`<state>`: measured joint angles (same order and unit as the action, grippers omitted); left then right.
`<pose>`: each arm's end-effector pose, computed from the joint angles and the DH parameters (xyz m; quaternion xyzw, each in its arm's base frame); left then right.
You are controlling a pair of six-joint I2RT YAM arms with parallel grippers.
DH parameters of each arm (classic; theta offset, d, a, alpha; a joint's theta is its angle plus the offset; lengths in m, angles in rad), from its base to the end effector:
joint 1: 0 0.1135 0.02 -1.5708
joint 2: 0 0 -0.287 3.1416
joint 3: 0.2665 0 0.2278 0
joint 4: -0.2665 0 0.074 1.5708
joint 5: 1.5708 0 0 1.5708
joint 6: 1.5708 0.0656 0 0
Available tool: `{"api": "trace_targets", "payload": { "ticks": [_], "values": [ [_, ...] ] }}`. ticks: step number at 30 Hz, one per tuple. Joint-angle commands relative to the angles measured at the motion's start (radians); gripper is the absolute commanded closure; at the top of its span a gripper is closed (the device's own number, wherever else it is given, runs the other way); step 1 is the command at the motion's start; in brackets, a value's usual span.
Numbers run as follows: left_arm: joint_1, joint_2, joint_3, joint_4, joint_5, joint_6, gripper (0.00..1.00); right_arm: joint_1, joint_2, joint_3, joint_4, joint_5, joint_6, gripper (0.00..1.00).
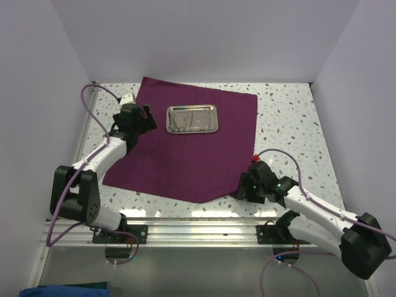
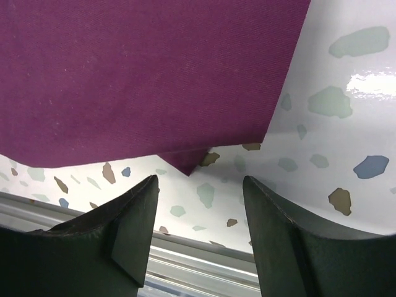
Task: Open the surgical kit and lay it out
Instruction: Smooth out the surgical kit at the center of the board.
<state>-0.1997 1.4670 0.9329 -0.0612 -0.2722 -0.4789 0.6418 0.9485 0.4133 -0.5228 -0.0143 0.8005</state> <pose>0.3206 -0.0469 0.2618 -0.1847 0.8579 -0.0415 0.4777 0.1122 0.0851 0.1646 0.0749 0.9644 0.1726 0.1859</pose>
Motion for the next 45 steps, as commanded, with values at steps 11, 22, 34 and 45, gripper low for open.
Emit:
{"api": "trace_targets", "payload": {
  "ticks": [11, 22, 34, 45],
  "values": [
    [-0.006, -0.005, -0.014, 0.092, -0.004, 0.008, 0.00, 0.006, 0.240, 0.090, 0.108, 0.111, -0.034, 0.37],
    [-0.004, -0.016, -0.039, 0.109, -0.012, 0.022, 0.00, 0.028, 0.437, 0.114, 0.184, 0.117, -0.044, 0.76],
    [-0.004, -0.010, -0.042, 0.113, -0.013, 0.029, 0.00, 0.059, 0.213, 0.114, -0.043, 0.183, -0.003, 1.00],
    [-0.004, -0.008, -0.032, 0.098, 0.008, 0.026, 0.00, 0.061, -0.230, 0.208, -0.397, 0.304, 0.083, 0.23]
  ]
}}
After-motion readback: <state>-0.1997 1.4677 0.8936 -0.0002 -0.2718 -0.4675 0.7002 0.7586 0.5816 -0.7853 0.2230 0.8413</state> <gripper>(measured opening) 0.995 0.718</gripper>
